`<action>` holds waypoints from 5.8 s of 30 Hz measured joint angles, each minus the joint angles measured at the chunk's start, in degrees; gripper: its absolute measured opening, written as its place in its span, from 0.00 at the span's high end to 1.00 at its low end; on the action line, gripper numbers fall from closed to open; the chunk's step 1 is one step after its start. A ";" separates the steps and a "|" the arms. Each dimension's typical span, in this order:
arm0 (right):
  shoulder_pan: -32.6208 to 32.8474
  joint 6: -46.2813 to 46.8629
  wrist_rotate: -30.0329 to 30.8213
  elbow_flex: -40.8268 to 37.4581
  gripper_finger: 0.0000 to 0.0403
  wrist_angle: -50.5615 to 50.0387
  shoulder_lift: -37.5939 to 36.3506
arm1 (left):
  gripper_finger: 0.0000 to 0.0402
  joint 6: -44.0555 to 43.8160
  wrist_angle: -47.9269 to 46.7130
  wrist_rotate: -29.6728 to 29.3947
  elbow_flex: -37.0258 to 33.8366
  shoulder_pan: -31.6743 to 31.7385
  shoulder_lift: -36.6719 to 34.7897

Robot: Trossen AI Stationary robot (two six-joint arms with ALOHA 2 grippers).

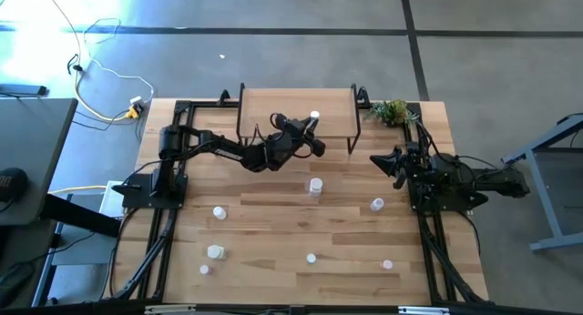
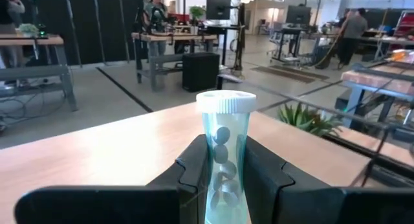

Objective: Pick and place medicine bottles onto shelf by color
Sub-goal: Put the top blue pill bottle on the shelf, then put the top pill bottle on the shelf

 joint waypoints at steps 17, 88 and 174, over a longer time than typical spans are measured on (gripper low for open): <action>0.00 0.78 -0.48 0.00 1.00 0.01 0.00 | 0.85 -2.31 -5.27 -0.02 0.13 0.92 -0.04; 0.00 0.61 -0.42 0.02 1.00 0.02 0.00 | 0.40 -2.53 -6.49 -0.69 0.00 0.72 -1.22; 0.07 -8.40 -8.18 45.61 0.51 -39.02 41.56 | 0.39 -21.95 -52.71 30.53 0.00 -19.39 -30.92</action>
